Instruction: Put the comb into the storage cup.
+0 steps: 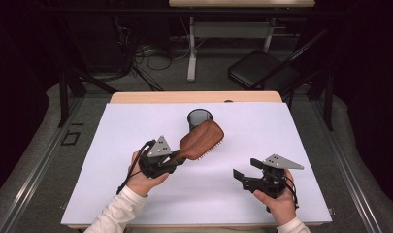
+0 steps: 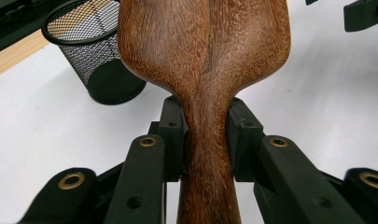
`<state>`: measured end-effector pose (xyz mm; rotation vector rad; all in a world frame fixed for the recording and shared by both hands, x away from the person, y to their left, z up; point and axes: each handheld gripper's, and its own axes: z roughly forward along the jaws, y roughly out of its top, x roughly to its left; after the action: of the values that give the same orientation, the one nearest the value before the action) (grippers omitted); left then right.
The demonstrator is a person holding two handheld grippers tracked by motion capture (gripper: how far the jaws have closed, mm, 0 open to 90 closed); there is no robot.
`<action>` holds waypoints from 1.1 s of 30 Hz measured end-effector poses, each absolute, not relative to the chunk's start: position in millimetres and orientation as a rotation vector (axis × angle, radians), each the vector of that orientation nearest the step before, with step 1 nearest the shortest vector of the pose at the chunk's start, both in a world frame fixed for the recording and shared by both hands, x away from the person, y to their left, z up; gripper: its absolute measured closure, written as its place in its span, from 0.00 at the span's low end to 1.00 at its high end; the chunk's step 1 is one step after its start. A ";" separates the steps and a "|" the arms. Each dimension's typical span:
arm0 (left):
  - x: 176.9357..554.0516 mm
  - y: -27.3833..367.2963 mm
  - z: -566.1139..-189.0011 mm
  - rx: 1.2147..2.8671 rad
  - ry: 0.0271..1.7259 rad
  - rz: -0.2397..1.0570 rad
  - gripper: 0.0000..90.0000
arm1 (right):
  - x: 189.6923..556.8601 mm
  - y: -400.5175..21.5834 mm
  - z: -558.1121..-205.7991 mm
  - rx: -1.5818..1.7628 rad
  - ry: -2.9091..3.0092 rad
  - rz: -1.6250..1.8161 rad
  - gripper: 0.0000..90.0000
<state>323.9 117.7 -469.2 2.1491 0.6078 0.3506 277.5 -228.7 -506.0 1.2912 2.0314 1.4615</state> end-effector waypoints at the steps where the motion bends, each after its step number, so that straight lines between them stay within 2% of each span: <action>1: 323.9 117.7 -469.2 2.149 0.608 0.351 0.79 | 277.5 -228.7 -506.0 1.291 2.031 1.461 0.19; 17: 322.4 114.2 -473.9 2.154 0.613 0.362 0.79 | 299.0 -218.8 -492.7 1.458 2.006 1.648 0.26; 33: 321.0 109.4 -476.9 2.159 0.610 0.371 0.79 | 315.8 -206.1 -480.6 1.560 1.952 1.829 0.26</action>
<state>321.0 109.4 -476.9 2.1588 0.6105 0.3711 315.8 -206.1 -480.6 1.5599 1.9524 1.8287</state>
